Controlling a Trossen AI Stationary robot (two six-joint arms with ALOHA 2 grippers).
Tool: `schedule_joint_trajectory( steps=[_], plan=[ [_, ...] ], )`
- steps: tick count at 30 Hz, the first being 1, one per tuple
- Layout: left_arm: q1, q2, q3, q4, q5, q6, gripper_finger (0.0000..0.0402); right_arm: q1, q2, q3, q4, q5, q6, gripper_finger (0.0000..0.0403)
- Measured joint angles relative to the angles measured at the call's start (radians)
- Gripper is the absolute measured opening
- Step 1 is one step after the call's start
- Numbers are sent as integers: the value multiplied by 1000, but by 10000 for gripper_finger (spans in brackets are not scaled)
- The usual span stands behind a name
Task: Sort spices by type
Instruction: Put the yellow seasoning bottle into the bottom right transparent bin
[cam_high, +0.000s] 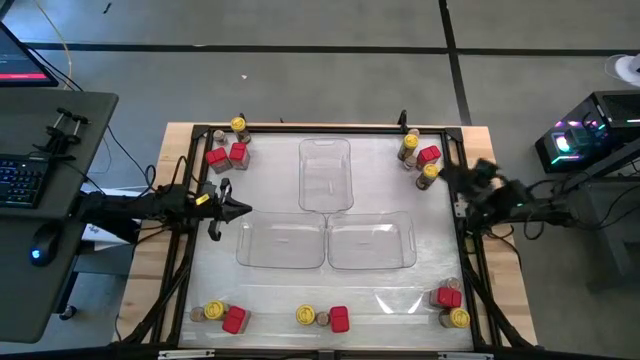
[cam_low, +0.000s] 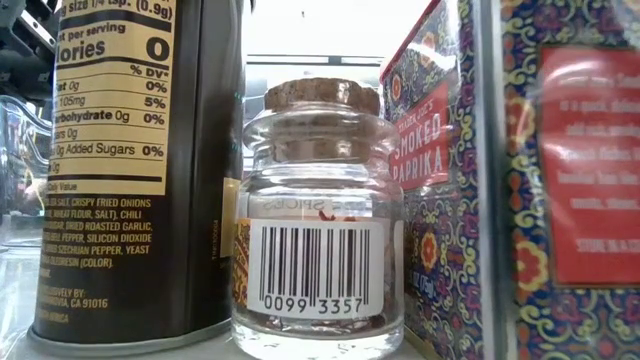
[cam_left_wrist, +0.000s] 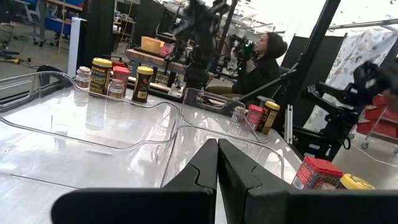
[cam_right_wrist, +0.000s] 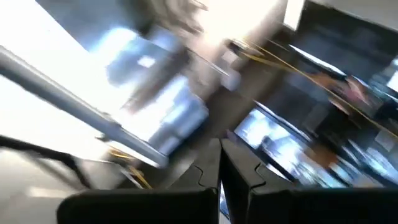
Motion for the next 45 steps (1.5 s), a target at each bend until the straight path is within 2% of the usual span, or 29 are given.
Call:
schedule_joint_trajectory(
  steps=[1,3,6,9,11,14,18,21,29,37,45],
  plan=[
    [0,0,0,0,0,0,0,-6,18,54,-12,-27,-55,1],
    [0,0,0,0,0,0,0,-15,51,212,-249,-46,-169,3],
    [0,0,0,0,0,0,0,-37,165,518,-950,36,-263,26],
    [0,0,0,0,0,0,0,-62,327,770,-1437,120,-226,74],
    [0,0,0,0,0,0,0,-79,426,894,-1637,147,-180,116],
    [0,0,0,0,0,0,0,-105,567,1003,-1832,145,-138,182],
    [0,0,0,0,0,0,0,-160,726,1039,-2000,135,9,255],
    [0,0,0,0,0,0,0,-237,843,1023,-2090,121,156,279],
    [0,0,0,0,0,0,0,-474,1066,997,-2131,-29,287,282],
    [0,0,0,0,0,0,0,-686,1146,998,-2116,-254,205,282],
    [0,0,0,0,0,0,0,-789,1161,999,-2105,-284,133,282]
  ],
)
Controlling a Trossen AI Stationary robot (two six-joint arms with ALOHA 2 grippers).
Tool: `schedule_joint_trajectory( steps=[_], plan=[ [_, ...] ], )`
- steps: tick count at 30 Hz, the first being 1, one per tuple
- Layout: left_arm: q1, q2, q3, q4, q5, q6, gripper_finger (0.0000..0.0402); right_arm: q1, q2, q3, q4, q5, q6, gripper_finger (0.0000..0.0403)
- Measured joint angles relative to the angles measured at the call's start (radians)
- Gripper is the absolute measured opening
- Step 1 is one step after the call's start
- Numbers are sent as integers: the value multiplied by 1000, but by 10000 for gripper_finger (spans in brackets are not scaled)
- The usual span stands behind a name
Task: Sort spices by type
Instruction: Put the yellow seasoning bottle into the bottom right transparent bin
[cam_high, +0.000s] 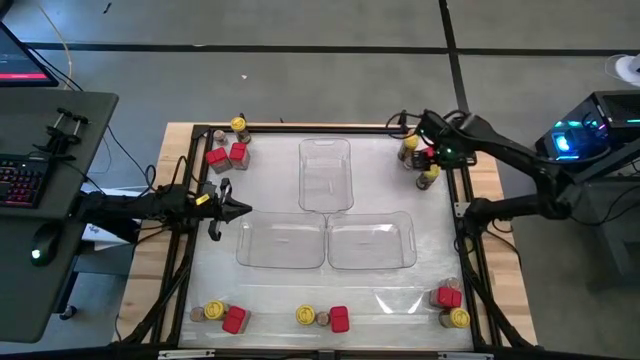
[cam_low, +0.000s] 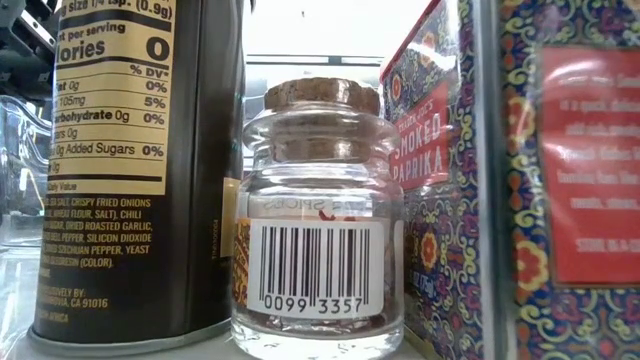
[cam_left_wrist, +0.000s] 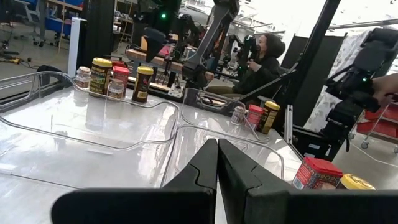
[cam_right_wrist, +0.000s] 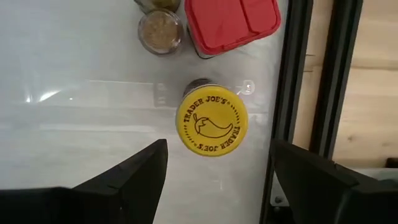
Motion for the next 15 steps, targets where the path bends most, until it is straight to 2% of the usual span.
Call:
schedule_joint_trajectory(
  steps=[5,15],
  plan=[
    [0,0,0,0,0,0,0,-24,40,-23,73,-36,-81,282],
    [0,0,0,0,0,0,0,-48,139,-27,55,3,-155,282]
  ],
)
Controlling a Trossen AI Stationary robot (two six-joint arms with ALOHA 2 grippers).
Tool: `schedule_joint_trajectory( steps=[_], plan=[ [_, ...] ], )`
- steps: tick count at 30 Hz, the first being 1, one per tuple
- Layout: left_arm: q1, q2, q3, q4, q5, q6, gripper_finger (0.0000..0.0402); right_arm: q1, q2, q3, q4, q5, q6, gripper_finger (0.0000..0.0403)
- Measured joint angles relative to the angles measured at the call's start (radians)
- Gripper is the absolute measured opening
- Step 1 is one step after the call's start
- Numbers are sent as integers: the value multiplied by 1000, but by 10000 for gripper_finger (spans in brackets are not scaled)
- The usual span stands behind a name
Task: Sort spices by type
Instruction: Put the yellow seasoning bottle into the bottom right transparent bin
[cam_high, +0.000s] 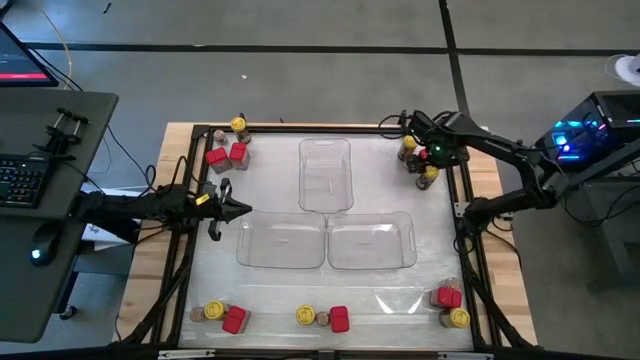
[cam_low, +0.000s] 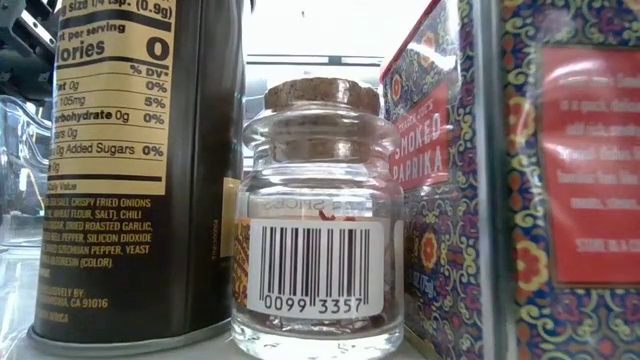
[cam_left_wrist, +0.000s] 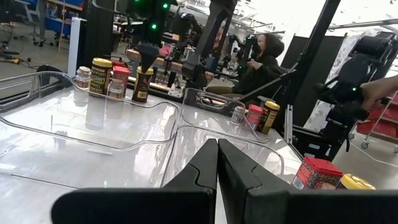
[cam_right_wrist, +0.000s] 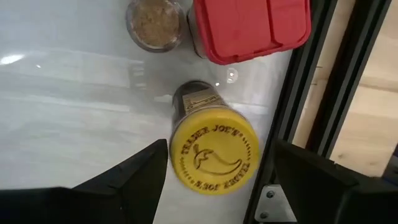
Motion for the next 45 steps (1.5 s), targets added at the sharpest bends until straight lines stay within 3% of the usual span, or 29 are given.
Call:
schedule_joint_trajectory(
  steps=[17,22,27,36,41,45],
  plan=[
    [0,0,0,0,0,0,0,-39,144,0,23,-45,-132,282],
    [0,0,0,0,0,0,0,-39,144,0,12,-39,-158,275],
    [0,0,0,0,0,0,0,-39,144,0,-9,-46,-202,222],
    [0,0,0,0,0,0,0,-6,17,15,-216,-56,-315,221],
    [0,0,0,0,0,0,0,62,-140,106,-294,-238,-308,221],
    [0,0,0,0,0,0,0,202,-254,206,-215,-422,-198,221]
  ],
)
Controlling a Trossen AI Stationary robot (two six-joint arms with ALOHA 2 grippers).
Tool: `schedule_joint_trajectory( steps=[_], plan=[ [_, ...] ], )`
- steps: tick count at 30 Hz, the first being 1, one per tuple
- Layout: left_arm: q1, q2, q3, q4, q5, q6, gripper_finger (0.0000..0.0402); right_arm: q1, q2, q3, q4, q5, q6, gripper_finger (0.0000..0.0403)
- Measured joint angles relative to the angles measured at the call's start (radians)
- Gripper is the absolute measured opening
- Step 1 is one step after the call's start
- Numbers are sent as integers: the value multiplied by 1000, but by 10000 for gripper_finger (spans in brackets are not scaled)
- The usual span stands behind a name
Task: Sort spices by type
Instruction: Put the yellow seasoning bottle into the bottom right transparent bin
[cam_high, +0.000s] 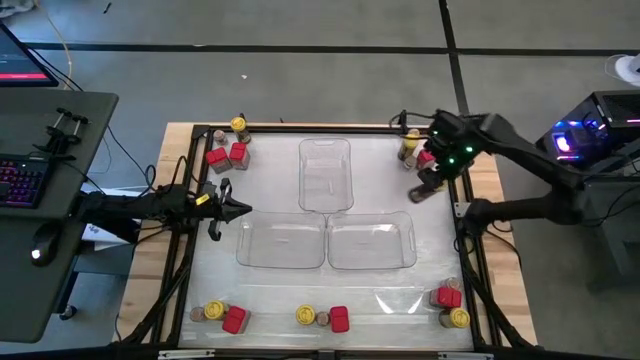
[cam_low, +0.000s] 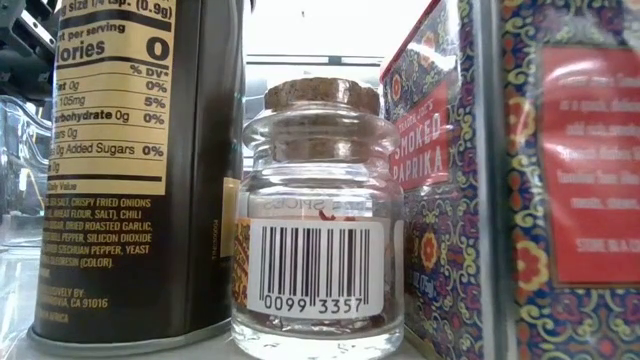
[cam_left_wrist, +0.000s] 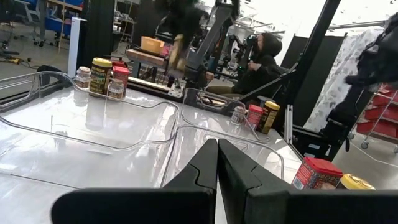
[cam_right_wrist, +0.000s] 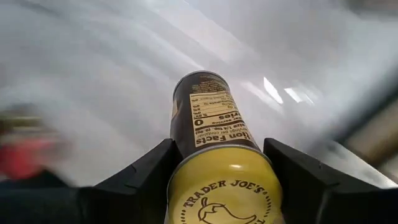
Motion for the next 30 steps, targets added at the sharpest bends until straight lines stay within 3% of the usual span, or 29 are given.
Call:
schedule_joint_trajectory(
  steps=[4,7,14,18,23,30],
  plan=[
    [0,0,0,0,0,0,0,220,-32,82,144,-15,143,221],
    [0,0,0,0,0,0,0,396,13,118,262,4,158,221],
    [0,0,0,0,0,0,0,688,273,140,254,48,-47,221],
    [0,0,0,0,0,0,0,748,417,140,167,128,-91,221],
    [0,0,0,0,0,0,0,736,539,141,148,249,-92,221],
    [0,0,0,0,0,0,0,716,660,141,82,314,-140,221]
  ],
)
